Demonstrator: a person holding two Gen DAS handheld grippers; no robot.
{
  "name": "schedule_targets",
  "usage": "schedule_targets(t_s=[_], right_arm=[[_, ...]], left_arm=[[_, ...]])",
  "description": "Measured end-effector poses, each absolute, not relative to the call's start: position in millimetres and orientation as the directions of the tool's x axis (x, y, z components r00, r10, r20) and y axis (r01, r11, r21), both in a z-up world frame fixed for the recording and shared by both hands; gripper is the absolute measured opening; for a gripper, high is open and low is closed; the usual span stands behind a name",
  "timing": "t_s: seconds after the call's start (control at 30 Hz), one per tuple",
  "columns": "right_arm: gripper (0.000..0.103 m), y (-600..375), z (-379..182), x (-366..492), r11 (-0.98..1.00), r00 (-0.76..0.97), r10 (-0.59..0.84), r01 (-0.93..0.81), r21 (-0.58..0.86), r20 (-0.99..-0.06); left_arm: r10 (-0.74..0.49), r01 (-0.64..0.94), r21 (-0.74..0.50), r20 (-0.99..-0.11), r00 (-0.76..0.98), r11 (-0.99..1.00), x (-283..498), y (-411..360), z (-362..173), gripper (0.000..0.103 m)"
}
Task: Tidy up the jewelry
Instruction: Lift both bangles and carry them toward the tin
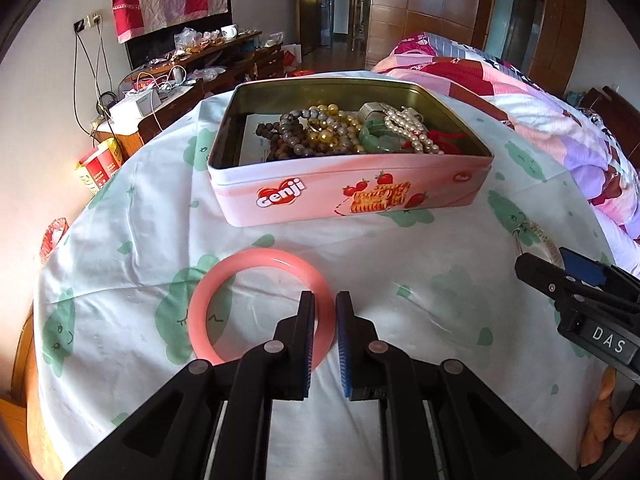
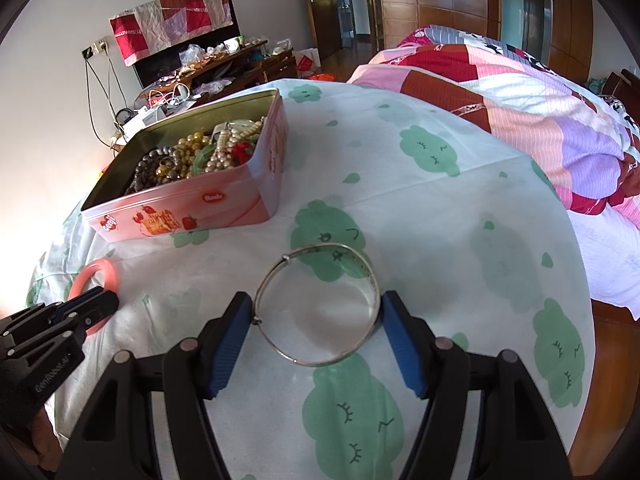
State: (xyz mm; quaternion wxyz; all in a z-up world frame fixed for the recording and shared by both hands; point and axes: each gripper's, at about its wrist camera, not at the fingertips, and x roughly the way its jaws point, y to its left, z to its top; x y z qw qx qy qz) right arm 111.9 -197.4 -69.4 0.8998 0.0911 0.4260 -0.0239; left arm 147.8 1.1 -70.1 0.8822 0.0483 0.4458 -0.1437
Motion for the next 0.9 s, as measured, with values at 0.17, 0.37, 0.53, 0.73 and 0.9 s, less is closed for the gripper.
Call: schedule_targets(t_s=[0.17,0.37,0.53,0.73,0.9], right_arm=[[0.070,-197.6,-69.6,111.9,0.983,0.636,0.033,0.121,0.142,-0.771],[0.069,-199.9,-67.8,110.3,0.978,0.647,0.055,0.118,0.171,-0.761],[0.069,-198.4,-58.3,101.9,0.977,0.700,0.089,0.077,0.199,-0.708],[0.069,-180.4,-42.0,89.6,0.992,0.769,0.051,0.032,0.119,-0.637],[0.069,-170.9,-31.4,79.3,0.994,0.820,0.055,0.008,0.108,-0.569]], left_arm=[[-0.254,0.285,-0.104,-0.789,0.560,0.953,148.6,10.9,-69.5,0.009],[-0.264,0.277,-0.104,-0.718,0.644,0.955,134.8,14.0,-51.8,0.009],[-0.268,0.270,-0.099,-0.648,0.713,0.958,126.6,16.5,-33.1,0.009],[-0.255,0.244,-0.098,-0.577,0.776,0.965,119.8,24.8,-15.1,0.009],[-0.247,0.225,-0.110,-0.569,0.784,0.968,119.7,31.3,-12.5,0.009]])
